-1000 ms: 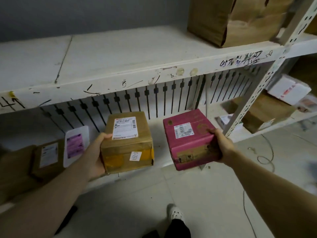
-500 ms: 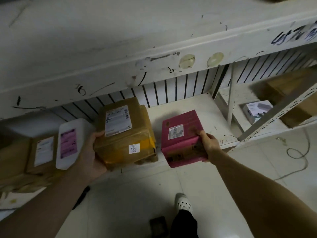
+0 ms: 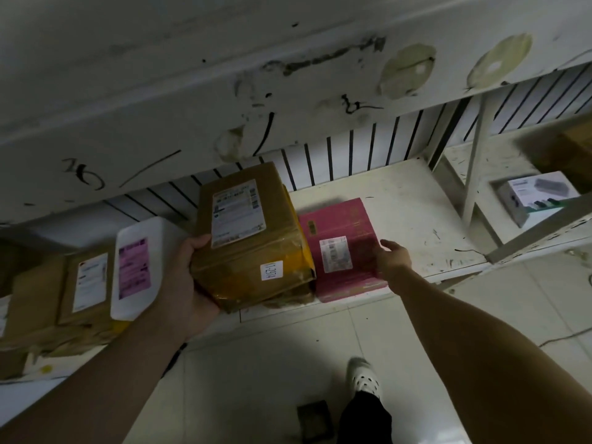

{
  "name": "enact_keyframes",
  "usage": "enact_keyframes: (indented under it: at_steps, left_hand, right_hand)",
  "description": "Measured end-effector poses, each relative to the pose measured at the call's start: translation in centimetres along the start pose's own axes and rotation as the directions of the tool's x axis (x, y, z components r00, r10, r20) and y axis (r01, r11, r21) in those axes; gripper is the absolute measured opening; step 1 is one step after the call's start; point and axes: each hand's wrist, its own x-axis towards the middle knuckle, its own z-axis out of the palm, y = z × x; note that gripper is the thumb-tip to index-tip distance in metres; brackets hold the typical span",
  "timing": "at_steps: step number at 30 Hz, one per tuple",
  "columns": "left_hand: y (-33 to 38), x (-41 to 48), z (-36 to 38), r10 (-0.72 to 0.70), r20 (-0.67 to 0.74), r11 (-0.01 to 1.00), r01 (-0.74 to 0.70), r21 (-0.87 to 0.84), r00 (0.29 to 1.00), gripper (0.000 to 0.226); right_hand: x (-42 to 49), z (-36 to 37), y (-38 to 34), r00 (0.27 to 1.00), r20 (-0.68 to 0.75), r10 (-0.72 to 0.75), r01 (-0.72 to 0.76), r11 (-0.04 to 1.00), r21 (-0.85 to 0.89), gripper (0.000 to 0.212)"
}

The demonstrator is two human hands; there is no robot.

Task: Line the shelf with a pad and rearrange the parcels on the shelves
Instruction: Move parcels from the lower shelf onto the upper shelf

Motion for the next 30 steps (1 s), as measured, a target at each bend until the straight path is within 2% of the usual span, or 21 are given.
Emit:
enact_keyframes:
  at_steps: [4,9,12,14,17,19,23,27,30]
  left_hand:
    - [-0.1,0.4,0.0,0.005,0.004,1.000,-0.005,0.010,1.000,0.041]
    - [-0.7,0.8,0.5,-0.001,0.008,0.998,0.000,0.066,1.000,0.042]
    - [-1.4,0.8,1.7,0.003,0.026,0.992,-0.006,0.125,1.000,0.047]
    - [-2.2,0.7,3.1,0.011,0.049,0.984,-0.020,0.180,0.999,0.043]
    - [-3.4,0.4,5.9,0.008,0.044,0.966,-0.019,0.257,0.999,0.033]
    - [-4.3,0.6,7.2,-0.009,0.048,0.950,-0.006,0.311,0.999,0.037]
    - [-5.4,1.2,8.5,-0.045,0.015,0.899,0.034,0.436,0.999,0.039]
    - [-5.9,1.8,8.4,0.016,-0.051,0.787,0.019,0.617,0.999,0.041]
    - [-5.6,2.8,6.9,0.086,-0.152,0.747,0.037,0.663,0.985,0.053]
  right_hand:
    - [-0.3,0.6,-0.3,0.989,0.148,0.000,0.012,0.996,-0.085,0.023]
    - [-3.0,-0.7,-1.4,0.986,0.152,-0.062,0.051,0.996,0.078,0.019]
    - [-5.9,-1.4,-3.1,0.970,0.209,-0.128,0.089,0.978,0.187,0.053]
    - [-8.3,-2.1,-4.4,0.918,0.371,-0.140,0.059,0.973,0.223,0.065]
    - [-11.0,-3.3,-6.0,0.770,0.623,-0.138,-0.020,0.971,0.240,0.079]
    - [-11.8,-4.3,-6.8,0.724,0.676,-0.132,-0.012,0.979,0.204,0.077]
    - [-10.6,-6.3,-6.4,0.782,0.617,-0.092,-0.007,0.988,0.156,0.066]
    - [-7.9,-6.1,-4.3,0.893,0.444,-0.067,-0.007,0.987,0.162,0.040]
    - [-6.2,-4.7,-2.5,0.931,0.365,-0.021,-0.018,0.994,0.105,0.043]
